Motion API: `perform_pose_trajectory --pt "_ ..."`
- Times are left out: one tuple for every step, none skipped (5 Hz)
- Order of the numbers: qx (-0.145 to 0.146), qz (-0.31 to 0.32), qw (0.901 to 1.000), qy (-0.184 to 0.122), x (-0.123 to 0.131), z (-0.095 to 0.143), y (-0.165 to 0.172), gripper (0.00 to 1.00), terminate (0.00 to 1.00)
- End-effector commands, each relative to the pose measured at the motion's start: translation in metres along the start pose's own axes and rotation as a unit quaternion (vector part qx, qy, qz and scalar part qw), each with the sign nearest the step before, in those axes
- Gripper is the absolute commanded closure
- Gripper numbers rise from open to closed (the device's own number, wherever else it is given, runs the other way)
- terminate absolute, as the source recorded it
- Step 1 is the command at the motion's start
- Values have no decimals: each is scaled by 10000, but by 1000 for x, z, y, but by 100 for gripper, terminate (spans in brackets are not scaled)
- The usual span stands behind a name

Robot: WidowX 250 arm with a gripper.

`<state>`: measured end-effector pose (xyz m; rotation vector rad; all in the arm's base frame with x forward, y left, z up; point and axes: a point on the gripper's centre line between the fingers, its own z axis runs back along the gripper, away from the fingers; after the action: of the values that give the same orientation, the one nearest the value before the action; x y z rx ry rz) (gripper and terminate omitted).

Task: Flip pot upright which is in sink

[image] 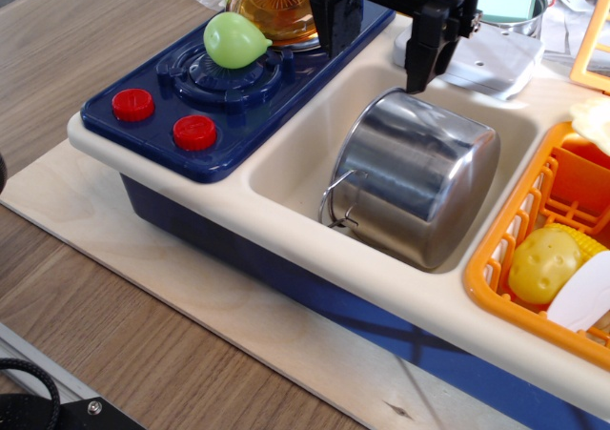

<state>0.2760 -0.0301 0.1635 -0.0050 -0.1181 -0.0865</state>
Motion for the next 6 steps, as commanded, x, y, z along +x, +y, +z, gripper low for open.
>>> perform_pose_trajectory --pt "0 0 10000 0 0 0 0 0 0" --pt "-1117 340 9931 -43 1 -12 7 0 0" --pt "-1754 466 9833 -149 0 -24 13 0 0" --pt "-2264 764 9708 -222 -4 -35 11 0 0" --pt "-2617 1012 9592 -354 -7 -43 5 0 0" --pt "-2785 1210 9516 -474 -5 -51 -8 0 0"
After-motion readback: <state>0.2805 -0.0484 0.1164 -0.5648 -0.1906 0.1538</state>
